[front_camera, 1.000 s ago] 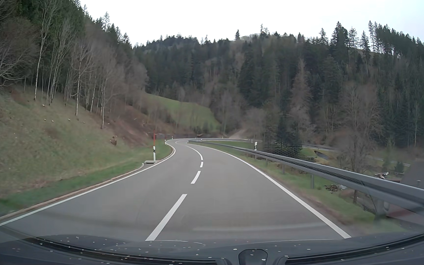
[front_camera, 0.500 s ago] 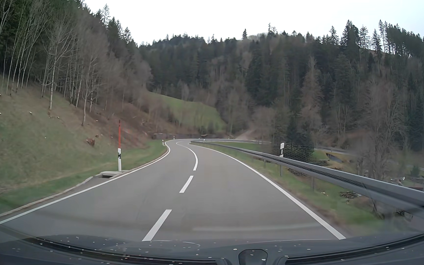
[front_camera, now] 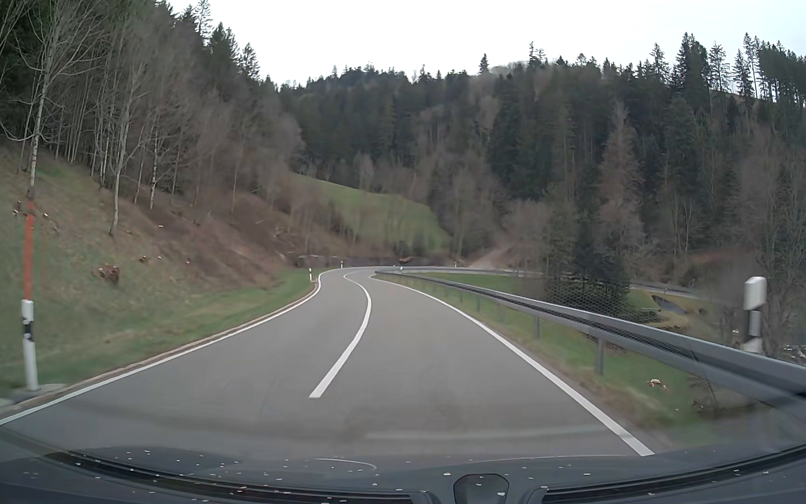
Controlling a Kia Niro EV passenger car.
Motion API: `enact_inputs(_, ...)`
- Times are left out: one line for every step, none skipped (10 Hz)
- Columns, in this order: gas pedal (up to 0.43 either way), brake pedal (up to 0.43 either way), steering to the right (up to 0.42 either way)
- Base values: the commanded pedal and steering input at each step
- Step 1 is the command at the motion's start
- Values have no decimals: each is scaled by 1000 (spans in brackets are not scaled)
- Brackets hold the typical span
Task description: Follow the waypoints while adhering to traffic rules and regulations
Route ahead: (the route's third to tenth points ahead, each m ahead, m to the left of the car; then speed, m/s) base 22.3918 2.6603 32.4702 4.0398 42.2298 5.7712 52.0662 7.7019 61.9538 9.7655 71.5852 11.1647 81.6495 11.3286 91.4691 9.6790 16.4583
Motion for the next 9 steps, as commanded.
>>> enact_inputs(0, 152, -28)
enact_inputs(0, 152, -28)
enact_inputs(0, 152, -28)
enact_inputs(0, 152, -28)
enact_inputs(0, 152, -28)
enact_inputs(0, 152, -28)
enact_inputs(0, 152, -28)
enact_inputs(0, 152, -28)
enact_inputs(0, 146, -28)
